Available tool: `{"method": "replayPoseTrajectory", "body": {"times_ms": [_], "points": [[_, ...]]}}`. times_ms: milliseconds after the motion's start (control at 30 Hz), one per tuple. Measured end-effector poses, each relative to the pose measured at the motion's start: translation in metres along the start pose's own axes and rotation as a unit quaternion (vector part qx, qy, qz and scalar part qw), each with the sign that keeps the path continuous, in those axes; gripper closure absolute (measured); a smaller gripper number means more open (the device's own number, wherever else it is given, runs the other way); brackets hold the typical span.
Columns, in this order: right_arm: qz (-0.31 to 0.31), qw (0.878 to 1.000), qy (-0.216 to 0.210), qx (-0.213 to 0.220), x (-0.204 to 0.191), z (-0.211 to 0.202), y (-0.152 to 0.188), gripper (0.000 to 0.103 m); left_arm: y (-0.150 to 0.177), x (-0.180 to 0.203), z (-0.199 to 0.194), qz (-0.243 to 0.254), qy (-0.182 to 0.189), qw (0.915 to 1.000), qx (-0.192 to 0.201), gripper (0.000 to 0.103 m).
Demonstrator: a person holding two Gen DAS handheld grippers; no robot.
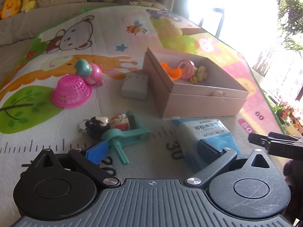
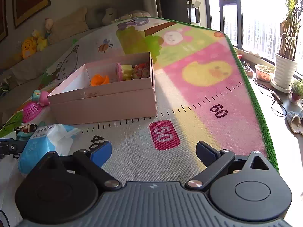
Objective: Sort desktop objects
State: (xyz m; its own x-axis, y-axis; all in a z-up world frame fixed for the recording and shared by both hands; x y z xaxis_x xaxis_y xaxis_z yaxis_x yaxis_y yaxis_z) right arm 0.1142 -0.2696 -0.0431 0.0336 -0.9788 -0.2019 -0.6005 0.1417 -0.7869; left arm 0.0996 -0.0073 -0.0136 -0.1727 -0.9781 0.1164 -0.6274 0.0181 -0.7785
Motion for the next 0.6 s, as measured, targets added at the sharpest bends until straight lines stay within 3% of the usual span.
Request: {"method": "replayPoseTrajectory", "body": {"times_ms": [67,100,233,300,367,500,600], "points": [[-0.002,1.000,0.003,0.000,0.000,0.000,0.000,0.006,-0.003,0.010,-0.006,0.019,0.020,0.9995,0.015,0.000],[-0.002,1.000,0.003,-0.001,0.000,0.000,0.000,0.006,-0.003,0.012,-0.008,0.028,0.011,0.9993,0.021,0.000],[0.001,1.000,0.006,-0.001,0.001,0.001,0.000,0.004,0.000,-0.005,-0.002,0.029,-0.065,0.9974,0.006,0.002],[0.000,1.000,0.005,-0.001,0.001,0.001,0.000,0.004,0.003,-0.018,0.005,0.022,-0.092,0.9954,-0.013,0.022],[0.000,1.000,0.005,-0.002,0.002,0.001,0.000,0.003,0.004,-0.026,0.011,0.019,-0.102,0.9943,-0.028,0.029],[0.000,1.000,0.008,-0.004,0.002,0.001,0.000,0.003,0.005,-0.033,0.011,0.057,-0.137,0.9887,-0.022,0.035],[-0.002,1.000,0.011,-0.004,0.001,0.001,0.000,0.002,0.005,-0.050,0.002,0.076,-0.185,0.9798,-0.011,0.032]]}}
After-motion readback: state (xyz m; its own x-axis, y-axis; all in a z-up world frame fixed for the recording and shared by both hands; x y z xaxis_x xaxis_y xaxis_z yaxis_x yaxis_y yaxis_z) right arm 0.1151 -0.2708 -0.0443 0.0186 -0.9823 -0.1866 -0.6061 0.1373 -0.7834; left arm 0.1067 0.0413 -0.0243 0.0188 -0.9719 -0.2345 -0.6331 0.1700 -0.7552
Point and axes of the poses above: each gripper's, at about its wrist camera, not at the fingertips, and z roughly the way its jaws point, x to its right, y to its underside, the point moved 7 cm from there along z, roughly the way its jaws point, and after that the axes turned 6 degrees about z, right-handed, at the moved point
